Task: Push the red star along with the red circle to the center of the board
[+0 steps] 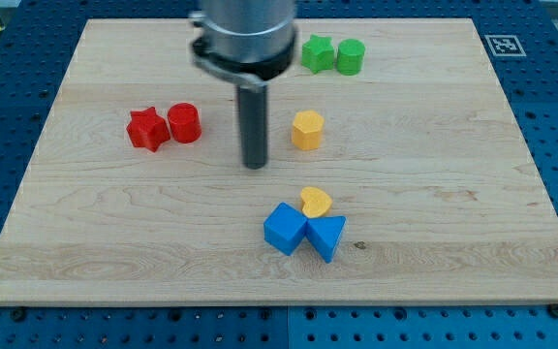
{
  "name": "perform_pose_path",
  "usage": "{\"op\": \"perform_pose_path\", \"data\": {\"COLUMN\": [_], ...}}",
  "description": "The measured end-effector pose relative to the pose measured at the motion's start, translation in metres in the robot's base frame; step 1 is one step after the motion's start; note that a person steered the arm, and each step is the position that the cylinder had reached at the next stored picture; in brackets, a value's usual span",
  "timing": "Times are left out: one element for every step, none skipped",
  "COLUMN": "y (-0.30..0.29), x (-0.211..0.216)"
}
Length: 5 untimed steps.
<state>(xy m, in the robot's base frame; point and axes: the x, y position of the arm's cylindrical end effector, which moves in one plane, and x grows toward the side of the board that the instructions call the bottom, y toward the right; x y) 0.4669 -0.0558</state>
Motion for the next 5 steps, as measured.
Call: {"op": "perform_pose_path", "data": {"y": [-0.062, -0.134, -0.189, -0.204, -0.193], "x": [0.018, 0.004, -0.038, -0.049, -0.049]}}
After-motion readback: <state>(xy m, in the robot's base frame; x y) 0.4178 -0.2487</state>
